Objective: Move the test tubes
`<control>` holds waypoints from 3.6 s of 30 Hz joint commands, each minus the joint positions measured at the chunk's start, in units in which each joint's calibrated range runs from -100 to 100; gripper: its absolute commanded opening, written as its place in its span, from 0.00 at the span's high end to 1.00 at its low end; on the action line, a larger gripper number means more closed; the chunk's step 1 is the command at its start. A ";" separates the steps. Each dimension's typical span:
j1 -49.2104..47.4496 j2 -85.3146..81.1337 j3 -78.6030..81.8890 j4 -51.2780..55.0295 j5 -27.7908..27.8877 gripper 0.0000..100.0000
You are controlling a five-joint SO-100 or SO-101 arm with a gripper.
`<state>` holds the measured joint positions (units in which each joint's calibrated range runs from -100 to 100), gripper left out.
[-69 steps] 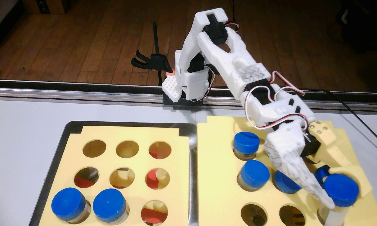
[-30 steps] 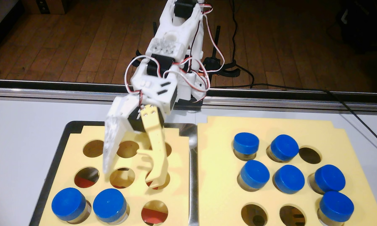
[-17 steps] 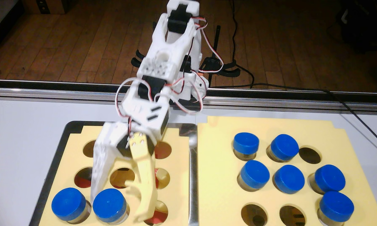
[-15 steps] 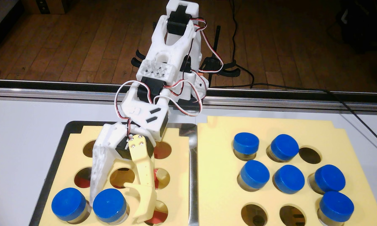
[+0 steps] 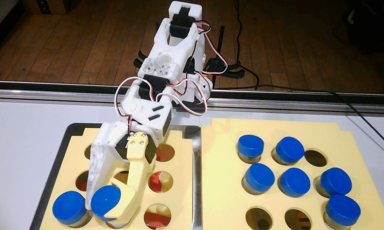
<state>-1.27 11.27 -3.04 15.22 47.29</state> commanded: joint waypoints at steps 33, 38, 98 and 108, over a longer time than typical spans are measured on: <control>-32.26 -2.98 -9.17 -7.26 -0.17 0.93; -33.29 1.80 -8.80 -6.68 0.14 0.92; 6.57 4.14 -0.27 -7.17 0.67 0.70; 6.28 4.75 -2.99 -7.17 0.30 0.94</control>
<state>4.87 17.12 -3.23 9.06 47.80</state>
